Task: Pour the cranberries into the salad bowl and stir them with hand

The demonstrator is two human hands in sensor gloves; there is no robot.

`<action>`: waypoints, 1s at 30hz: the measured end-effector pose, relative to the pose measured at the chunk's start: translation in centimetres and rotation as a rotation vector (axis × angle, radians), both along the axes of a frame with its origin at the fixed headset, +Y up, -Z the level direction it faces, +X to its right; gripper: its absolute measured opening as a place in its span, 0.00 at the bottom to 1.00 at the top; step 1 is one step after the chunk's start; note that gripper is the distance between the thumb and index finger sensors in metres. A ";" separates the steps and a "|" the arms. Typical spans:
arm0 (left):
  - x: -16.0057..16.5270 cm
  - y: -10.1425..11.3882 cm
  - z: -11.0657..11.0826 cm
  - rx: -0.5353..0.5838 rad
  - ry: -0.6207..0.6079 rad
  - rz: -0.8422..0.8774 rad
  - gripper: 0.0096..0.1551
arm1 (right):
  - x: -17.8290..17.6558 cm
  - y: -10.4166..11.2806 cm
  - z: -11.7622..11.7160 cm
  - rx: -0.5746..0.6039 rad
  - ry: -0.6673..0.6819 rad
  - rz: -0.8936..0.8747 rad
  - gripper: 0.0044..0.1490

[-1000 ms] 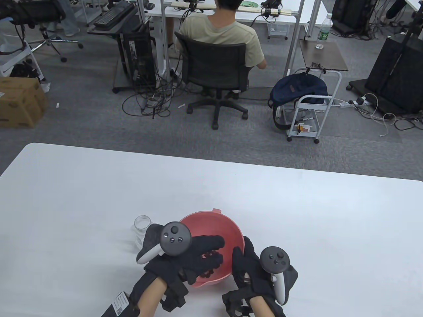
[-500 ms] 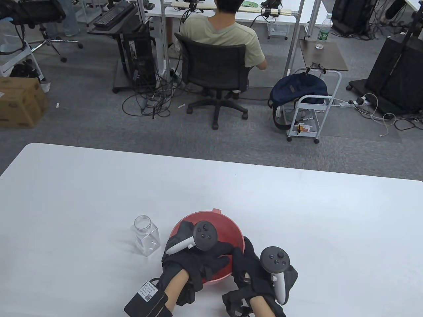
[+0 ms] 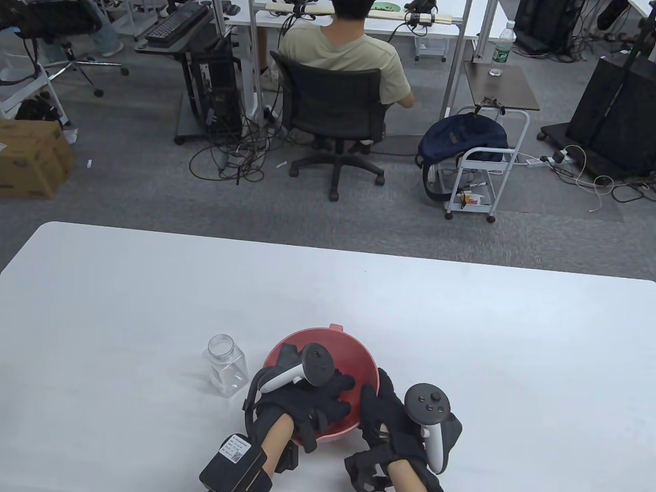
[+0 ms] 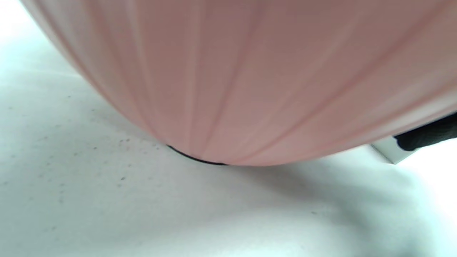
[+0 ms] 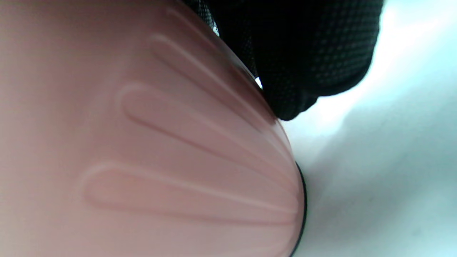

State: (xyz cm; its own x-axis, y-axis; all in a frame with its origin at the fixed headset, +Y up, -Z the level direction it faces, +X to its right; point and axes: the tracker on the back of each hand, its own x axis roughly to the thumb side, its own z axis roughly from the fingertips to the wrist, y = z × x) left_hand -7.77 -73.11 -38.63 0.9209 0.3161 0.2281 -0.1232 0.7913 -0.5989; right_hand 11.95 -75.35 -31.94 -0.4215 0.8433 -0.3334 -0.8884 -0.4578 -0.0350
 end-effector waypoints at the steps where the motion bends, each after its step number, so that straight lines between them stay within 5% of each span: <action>1: 0.0 -0.1 -0.1 -0.018 0.010 -0.012 0.39 | 0.0 0.0 0.0 -0.001 -0.001 -0.001 0.42; 17: -0.7 -0.7 -0.6 -0.061 0.087 -0.080 0.52 | 0.0 0.0 0.4 0.008 0.003 0.010 0.43; 30: -0.4 -1.0 -0.7 -0.112 0.077 -0.088 0.37 | 0.2 0.0 0.3 -0.007 0.008 -0.005 0.42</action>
